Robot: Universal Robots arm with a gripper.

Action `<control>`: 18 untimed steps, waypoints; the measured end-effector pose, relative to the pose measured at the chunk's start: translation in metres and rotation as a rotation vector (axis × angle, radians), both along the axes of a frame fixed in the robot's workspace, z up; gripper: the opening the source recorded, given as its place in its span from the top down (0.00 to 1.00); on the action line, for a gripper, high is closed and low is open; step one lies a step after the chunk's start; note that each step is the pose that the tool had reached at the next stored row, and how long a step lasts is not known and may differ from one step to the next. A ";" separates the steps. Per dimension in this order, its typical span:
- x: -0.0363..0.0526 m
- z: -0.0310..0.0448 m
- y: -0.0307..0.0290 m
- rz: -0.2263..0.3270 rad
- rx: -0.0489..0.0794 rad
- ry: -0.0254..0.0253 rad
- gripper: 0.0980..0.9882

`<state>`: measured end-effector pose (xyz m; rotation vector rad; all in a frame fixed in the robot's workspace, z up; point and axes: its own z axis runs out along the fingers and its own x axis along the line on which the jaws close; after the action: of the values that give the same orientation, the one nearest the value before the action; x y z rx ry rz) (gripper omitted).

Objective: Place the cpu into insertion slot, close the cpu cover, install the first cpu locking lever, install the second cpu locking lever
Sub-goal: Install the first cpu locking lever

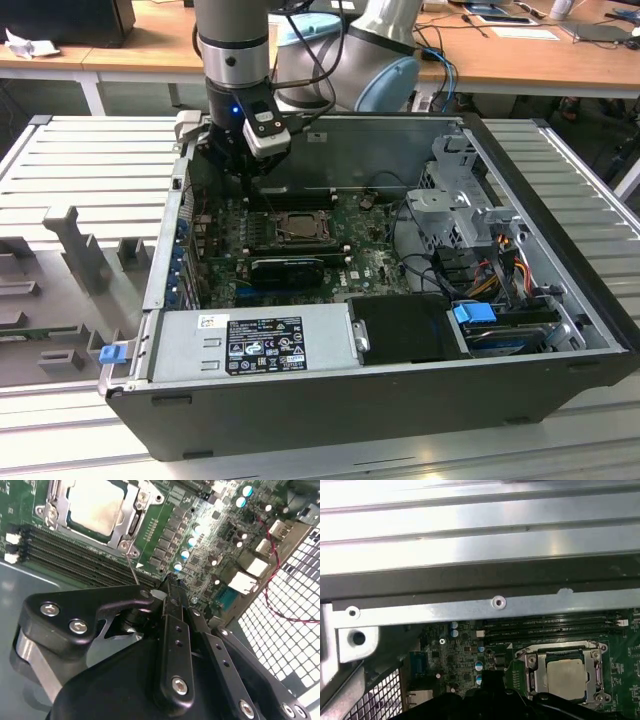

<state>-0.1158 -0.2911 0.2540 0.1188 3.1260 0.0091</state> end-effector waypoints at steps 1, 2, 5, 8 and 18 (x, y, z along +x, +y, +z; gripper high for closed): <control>0.0000 -0.0009 0.0015 0.003 0.000 0.0001 0.99; 0.0000 -0.0018 0.0030 0.003 0.001 0.0000 0.99; 0.0000 -0.0024 0.0049 0.003 0.002 0.0000 0.99; 0.0001 -0.0025 0.0064 0.003 0.002 0.0000 0.99; 0.0162 -0.0025 0.0071 0.003 0.002 0.0049 0.99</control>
<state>-0.0996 -0.2840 0.2516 0.1142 3.1311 0.0117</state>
